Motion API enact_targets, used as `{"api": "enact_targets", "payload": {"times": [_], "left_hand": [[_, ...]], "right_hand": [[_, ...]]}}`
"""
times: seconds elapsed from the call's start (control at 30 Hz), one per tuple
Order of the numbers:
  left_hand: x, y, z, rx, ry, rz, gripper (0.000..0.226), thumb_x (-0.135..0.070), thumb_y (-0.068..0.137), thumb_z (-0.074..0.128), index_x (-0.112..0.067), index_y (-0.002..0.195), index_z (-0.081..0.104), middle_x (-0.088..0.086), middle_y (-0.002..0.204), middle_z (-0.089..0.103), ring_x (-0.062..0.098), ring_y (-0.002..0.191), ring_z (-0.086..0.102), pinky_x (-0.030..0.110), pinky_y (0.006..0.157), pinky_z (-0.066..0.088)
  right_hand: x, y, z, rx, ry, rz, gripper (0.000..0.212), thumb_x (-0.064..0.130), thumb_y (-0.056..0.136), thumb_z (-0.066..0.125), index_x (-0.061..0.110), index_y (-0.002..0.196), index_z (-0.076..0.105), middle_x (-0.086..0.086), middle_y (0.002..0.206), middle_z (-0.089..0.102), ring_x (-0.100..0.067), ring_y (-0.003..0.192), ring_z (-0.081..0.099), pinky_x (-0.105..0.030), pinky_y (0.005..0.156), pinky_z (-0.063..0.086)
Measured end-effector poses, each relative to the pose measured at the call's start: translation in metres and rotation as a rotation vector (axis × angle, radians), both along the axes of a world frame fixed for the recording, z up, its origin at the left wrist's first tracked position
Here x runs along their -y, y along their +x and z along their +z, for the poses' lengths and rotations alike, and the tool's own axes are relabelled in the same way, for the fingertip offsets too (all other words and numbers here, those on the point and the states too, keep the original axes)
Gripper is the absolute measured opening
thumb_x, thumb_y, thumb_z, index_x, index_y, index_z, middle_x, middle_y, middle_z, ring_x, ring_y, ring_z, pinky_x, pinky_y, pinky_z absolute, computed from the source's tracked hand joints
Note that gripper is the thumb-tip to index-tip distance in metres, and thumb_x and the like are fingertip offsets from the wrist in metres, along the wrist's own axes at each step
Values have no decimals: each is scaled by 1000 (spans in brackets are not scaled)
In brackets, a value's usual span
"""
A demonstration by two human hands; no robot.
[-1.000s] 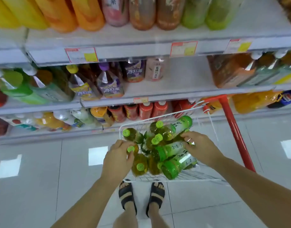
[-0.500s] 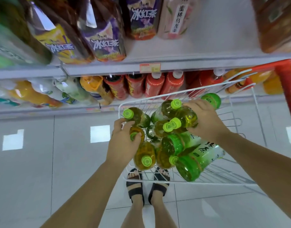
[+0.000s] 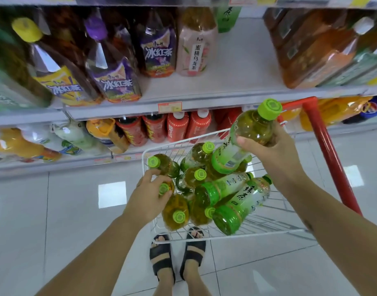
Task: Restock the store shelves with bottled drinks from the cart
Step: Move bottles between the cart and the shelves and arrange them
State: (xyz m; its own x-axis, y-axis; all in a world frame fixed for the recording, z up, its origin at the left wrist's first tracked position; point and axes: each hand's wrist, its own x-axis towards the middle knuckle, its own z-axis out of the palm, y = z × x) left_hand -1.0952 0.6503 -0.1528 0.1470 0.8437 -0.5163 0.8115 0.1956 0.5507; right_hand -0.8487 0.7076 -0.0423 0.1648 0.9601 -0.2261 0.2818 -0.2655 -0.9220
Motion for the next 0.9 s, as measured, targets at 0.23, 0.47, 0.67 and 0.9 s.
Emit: {"api": "enact_targets", "payload": {"times": [0.23,0.47,0.67,0.9], "left_hand": [[-26,49,54,155,-43,-51,77,-20,81,61,-29,146,22,-1,147,21,22,139,18,45,113,25],[-23,99,102,727,1,86,67,-18,78,74,-36,131,38,-22,111,62,-9,103,57,18,89,46],[-16,119,96,625,75,186,66,-23,73,78,-40,124,39,-23,105,62,-9,97,59,24,91,46],[2,143,66,510,85,360,76,-27,72,78,-37,135,37,-20,118,59,0,109,56,39,100,45]], "right_hand": [[22,-14,6,-33,-119,68,39,27,65,82,27,101,65,8,92,72,-6,86,68,-23,77,54],[36,2,22,-126,-175,210,28,43,70,71,33,95,68,10,96,73,-6,92,68,-29,87,51],[27,80,11,59,-380,253,31,40,90,54,36,121,56,7,123,61,-8,107,60,-26,94,47],[51,123,-79,98,-846,41,58,23,84,65,22,133,32,-8,127,51,-34,108,57,-44,73,54]]}}
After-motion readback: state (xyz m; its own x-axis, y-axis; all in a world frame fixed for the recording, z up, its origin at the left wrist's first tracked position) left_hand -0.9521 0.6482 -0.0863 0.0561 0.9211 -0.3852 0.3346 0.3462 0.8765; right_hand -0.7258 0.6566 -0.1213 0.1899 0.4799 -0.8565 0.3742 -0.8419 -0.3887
